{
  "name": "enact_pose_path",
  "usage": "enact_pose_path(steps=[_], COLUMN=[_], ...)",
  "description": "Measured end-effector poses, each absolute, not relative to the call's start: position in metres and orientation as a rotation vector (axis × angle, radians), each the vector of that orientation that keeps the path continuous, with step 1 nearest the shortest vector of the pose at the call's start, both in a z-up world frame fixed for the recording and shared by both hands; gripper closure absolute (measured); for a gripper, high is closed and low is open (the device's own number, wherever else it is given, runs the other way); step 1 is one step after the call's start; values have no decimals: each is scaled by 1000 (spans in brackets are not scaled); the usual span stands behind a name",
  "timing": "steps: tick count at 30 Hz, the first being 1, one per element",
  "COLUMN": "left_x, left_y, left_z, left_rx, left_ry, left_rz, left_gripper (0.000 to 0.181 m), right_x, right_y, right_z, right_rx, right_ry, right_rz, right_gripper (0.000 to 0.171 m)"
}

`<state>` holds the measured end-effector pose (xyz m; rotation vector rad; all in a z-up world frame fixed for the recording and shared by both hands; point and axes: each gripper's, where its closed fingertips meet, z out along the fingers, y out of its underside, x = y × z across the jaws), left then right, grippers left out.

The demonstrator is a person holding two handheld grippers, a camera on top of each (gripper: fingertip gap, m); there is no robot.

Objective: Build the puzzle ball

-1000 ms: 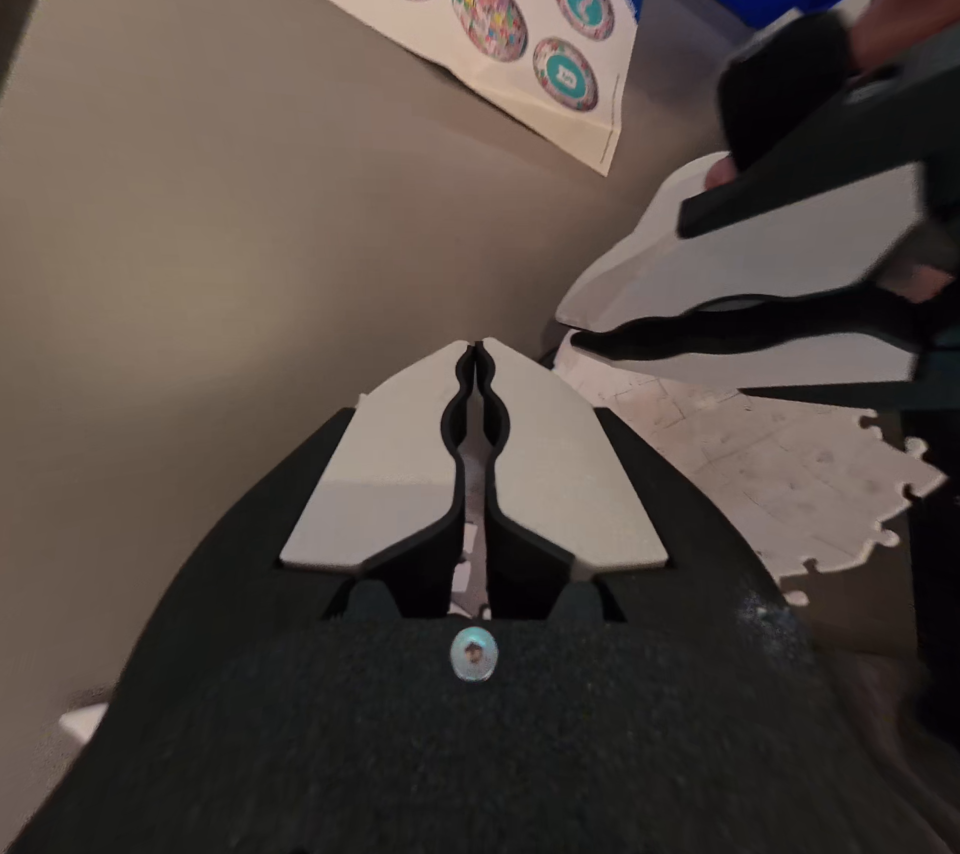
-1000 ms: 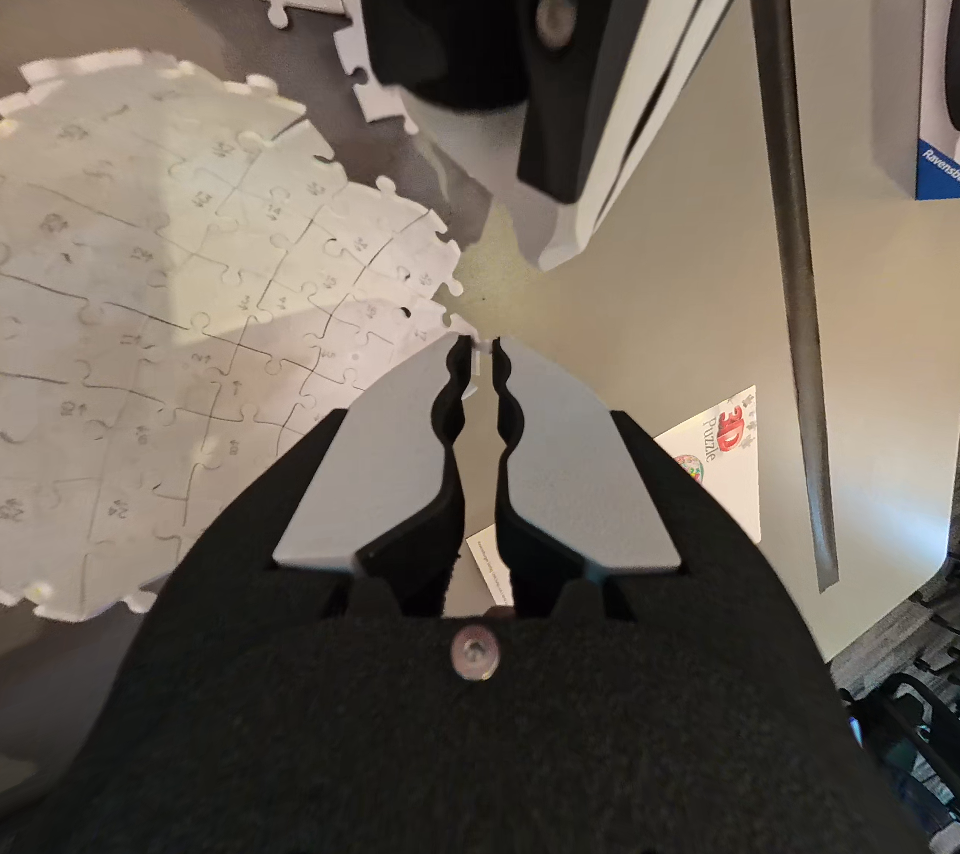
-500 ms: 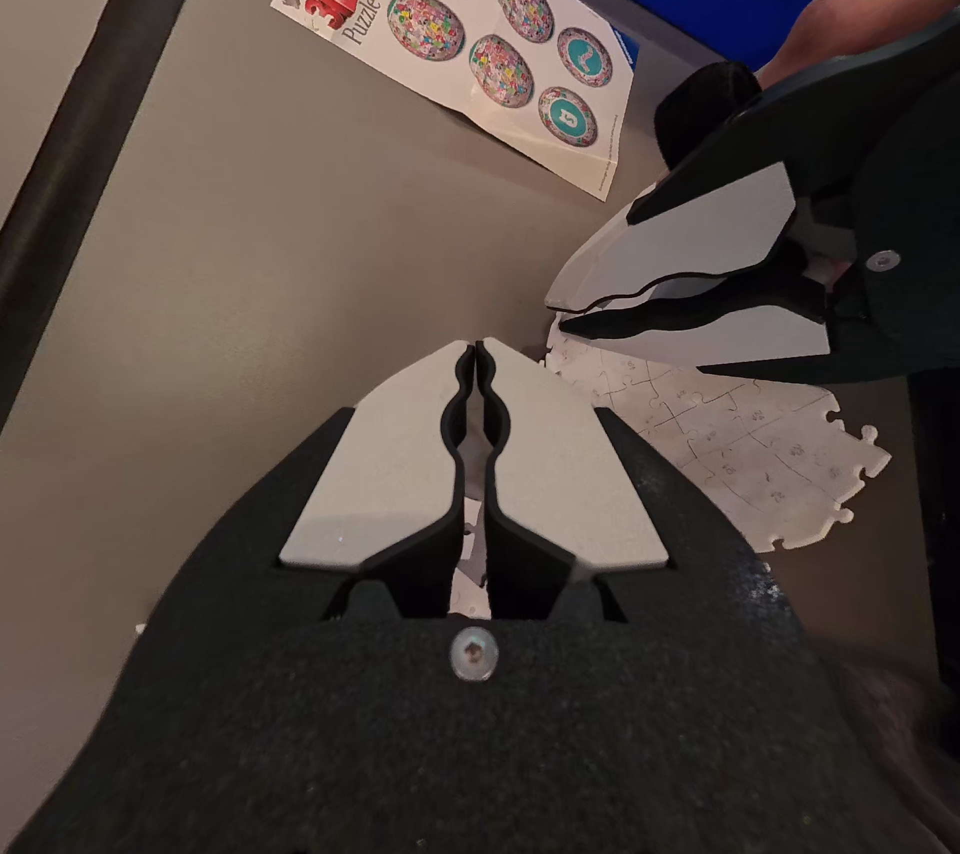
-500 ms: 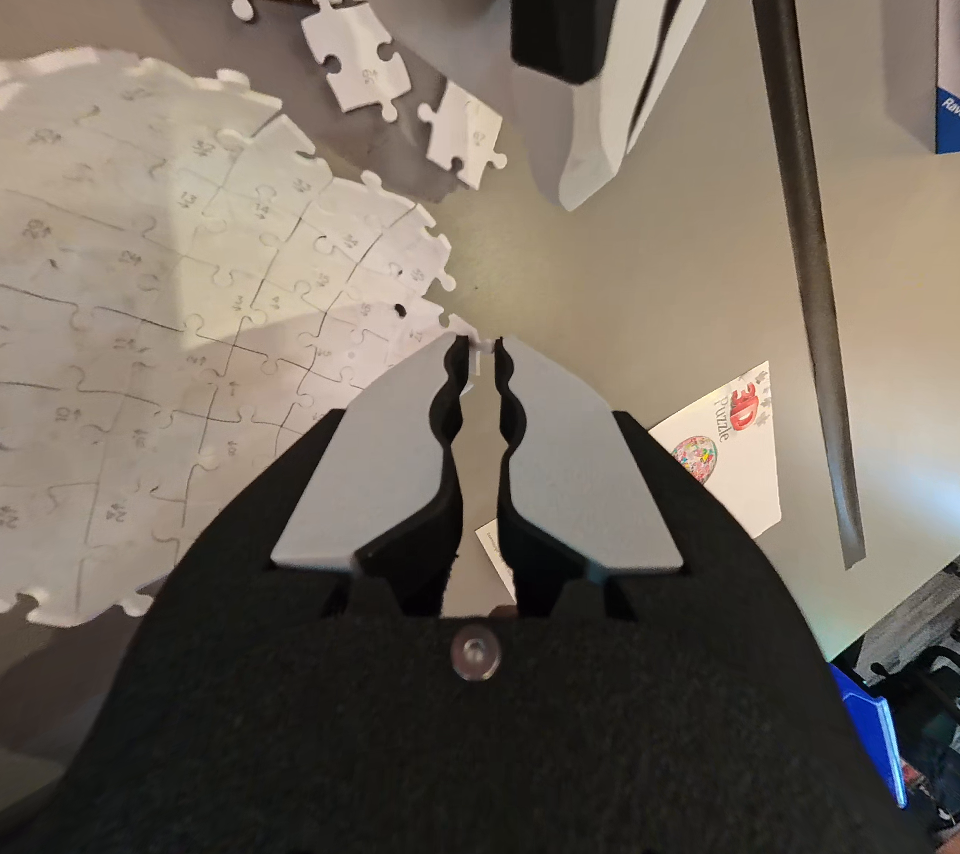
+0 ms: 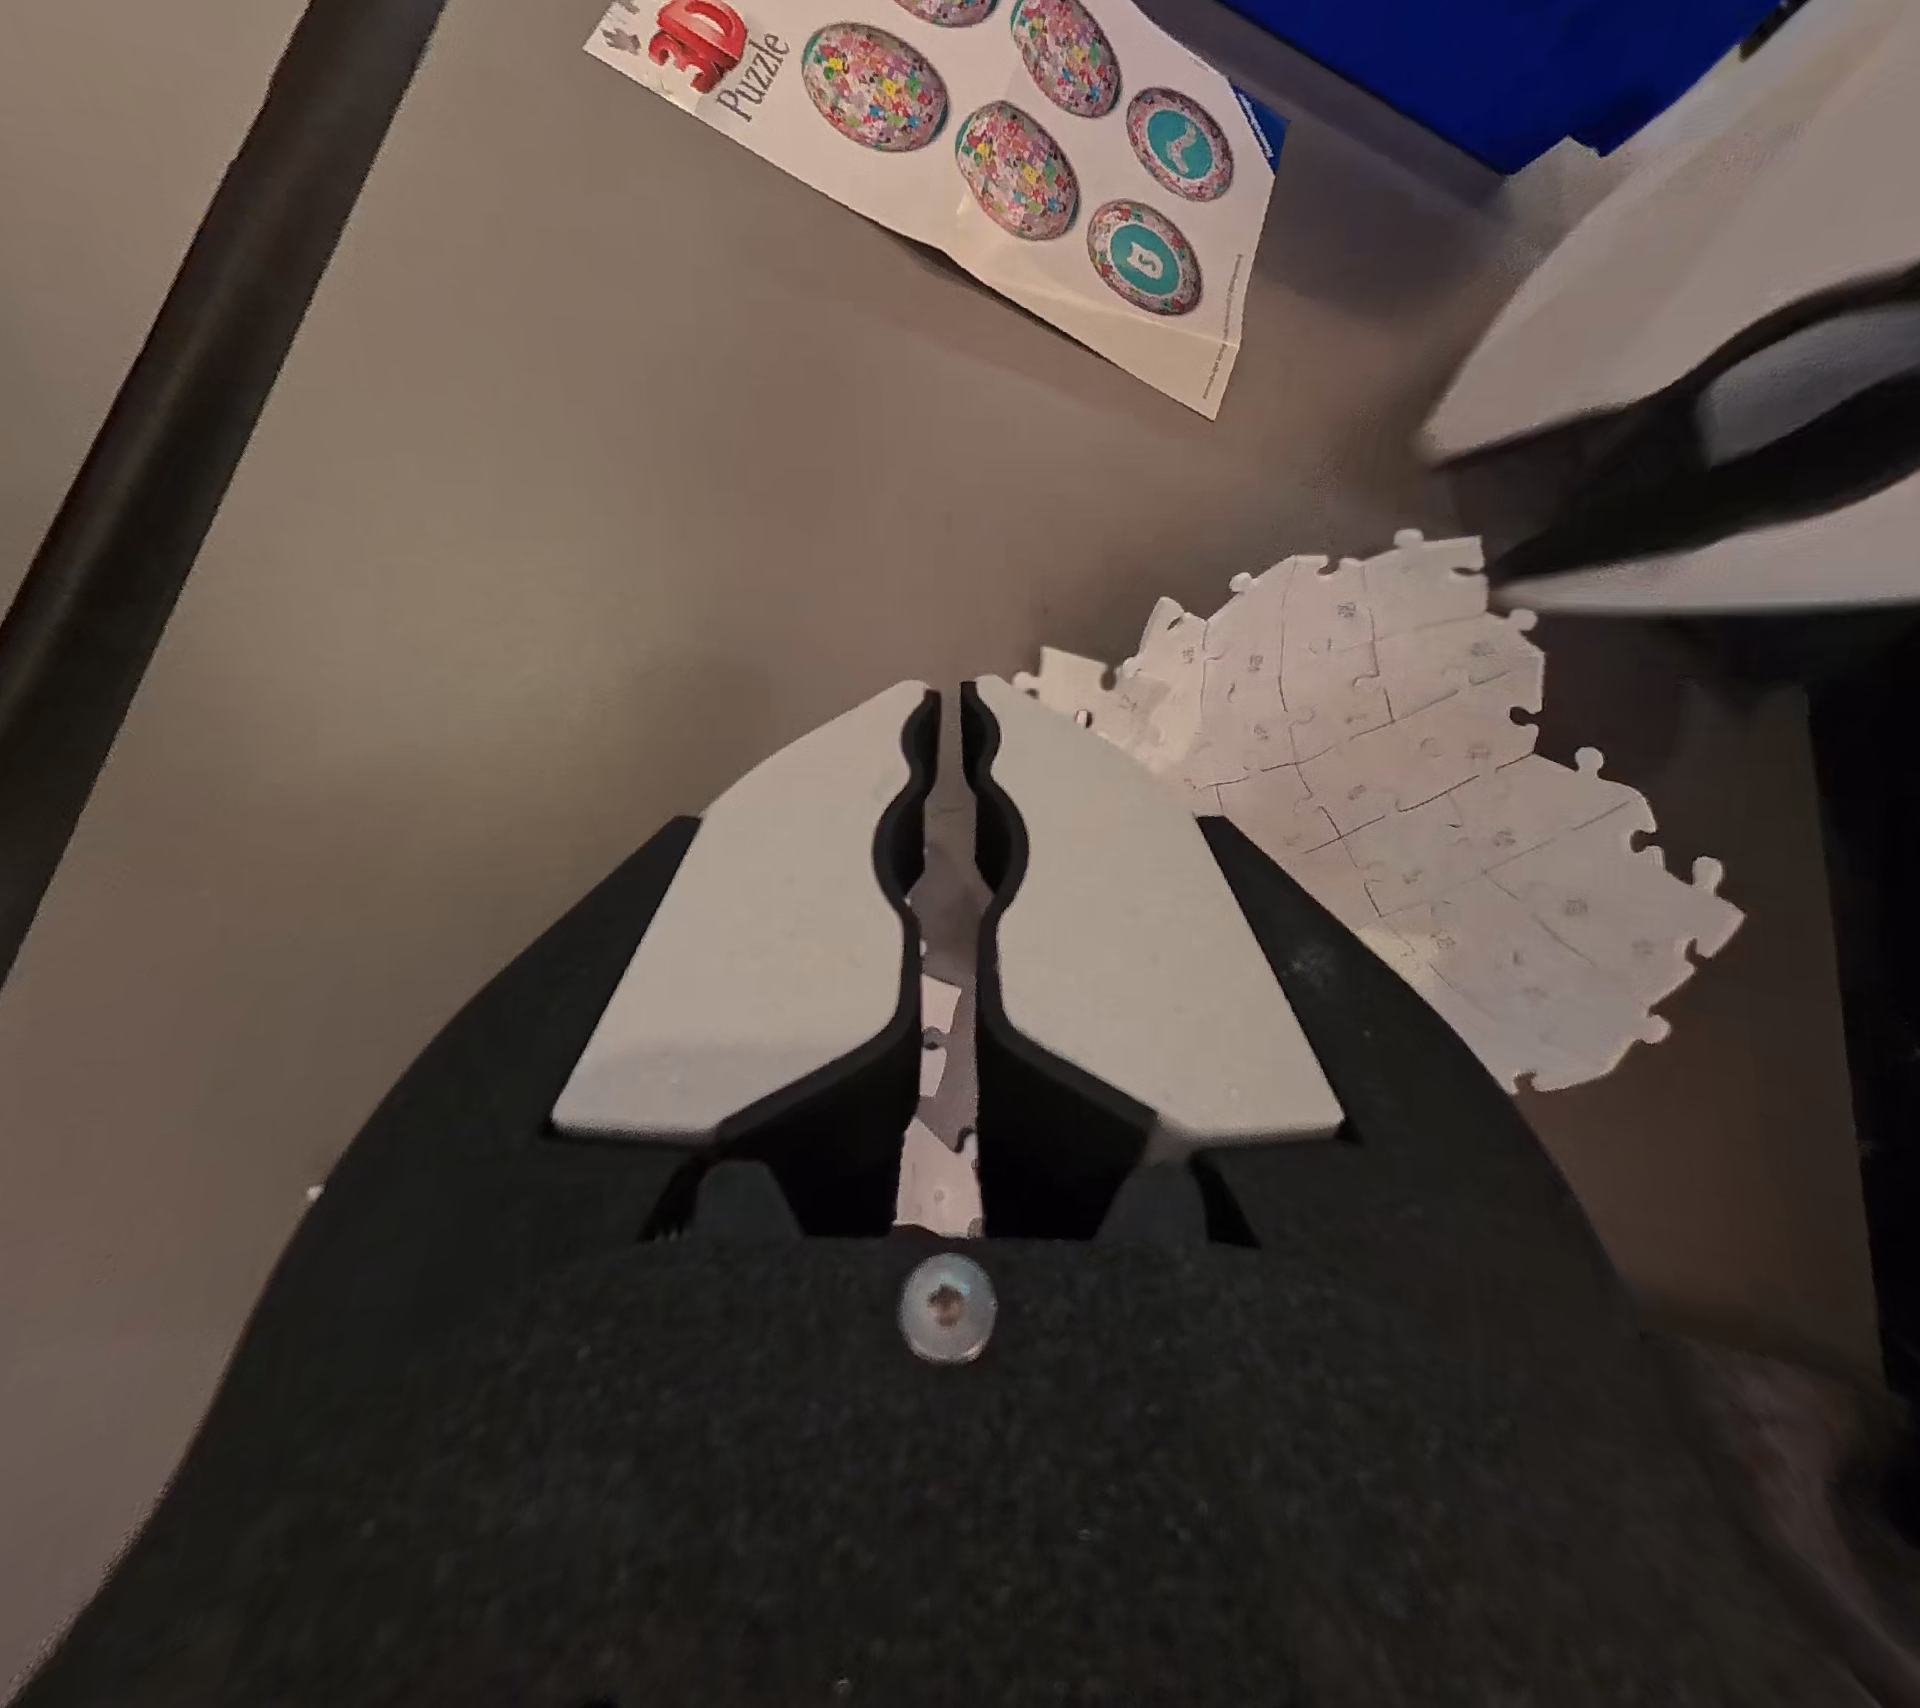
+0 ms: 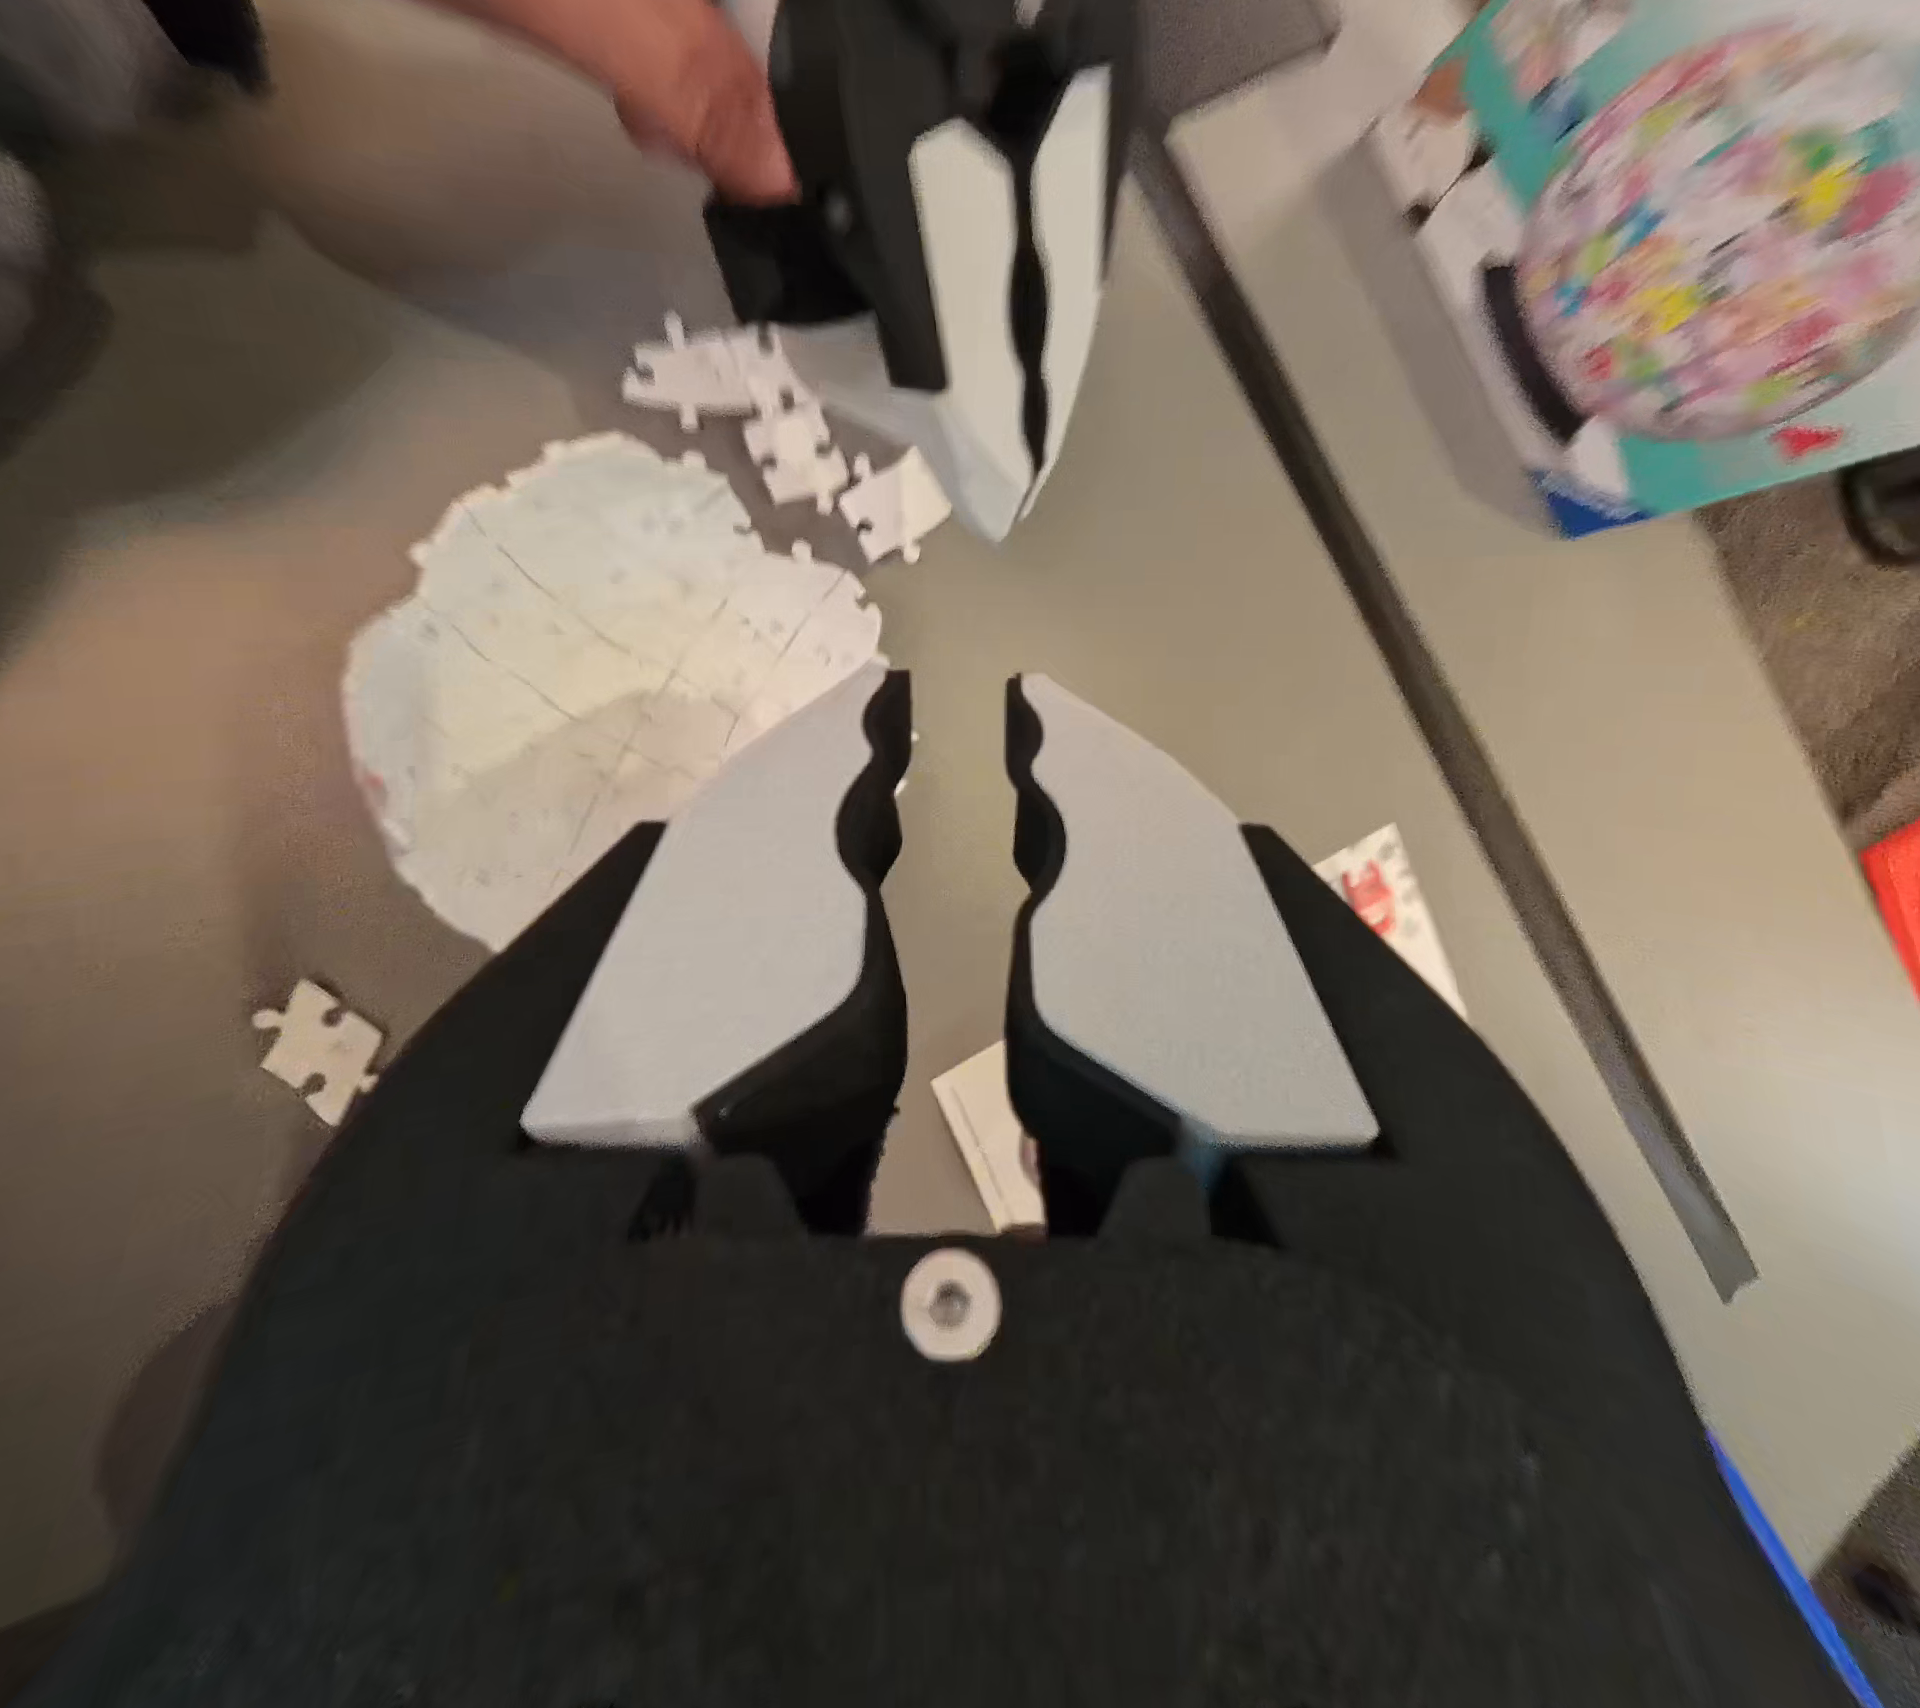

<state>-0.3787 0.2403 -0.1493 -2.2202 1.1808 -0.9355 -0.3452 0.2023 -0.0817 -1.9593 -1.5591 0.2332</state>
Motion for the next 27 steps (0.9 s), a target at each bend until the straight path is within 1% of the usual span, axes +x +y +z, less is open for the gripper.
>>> enact_pose_path(steps=[3,5,8,11,13,15,16,17,19,20,24,25,27], left_x=[-384,-391,-399,-406,-407,-402,-398,-393,-381,-372,-343,-339,-335], left_y=[240,238,221,194,172,145,130,114,81,61,-18,-34,-63], left_z=[-137,-121,-73,-18,10,28,30,26,9,-3,-62,-79,-106], left_rx=[-2218,-2201,-2066,-1889,-1803,-1752,-1753,-1775,-1857,-1896,-1986,-1990,-1955], left_ry=[1112,1029,877,776,737,684,670,665,645,642,594,575,528], left_rz=[-891,-844,-805,-706,-584,-486,-451,-425,-403,-419,-471,-453,-411], left_gripper=[172,165,160,155,137,112,107,108,101,97,95,96,96], right_x=[-336,-329,-321,-309,-305,-298,-294,-288,-273,-265,-232,-222,-204], right_y=[199,188,162,153,151,139,128,114,86,72,21,9,-14], right_z=[-26,7,40,49,50,36,27,16,-13,-29,-100,-115,-133], right_rx=[-1804,-1677,-1491,-1360,-1338,-1398,-1424,-1445,-1502,-1522,-1605,-1613,-1605], right_ry=[-1454,-1392,-1306,-1250,-1229,-1233,-1233,-1232,-1212,-1189,-1133,-1129,-1107], right_rz=[427,574,771,741,711,728,758,795,849,879,895,875,867], right_gripper=[152,146,139,129,119,105,105,104,101,101,99,100,109])
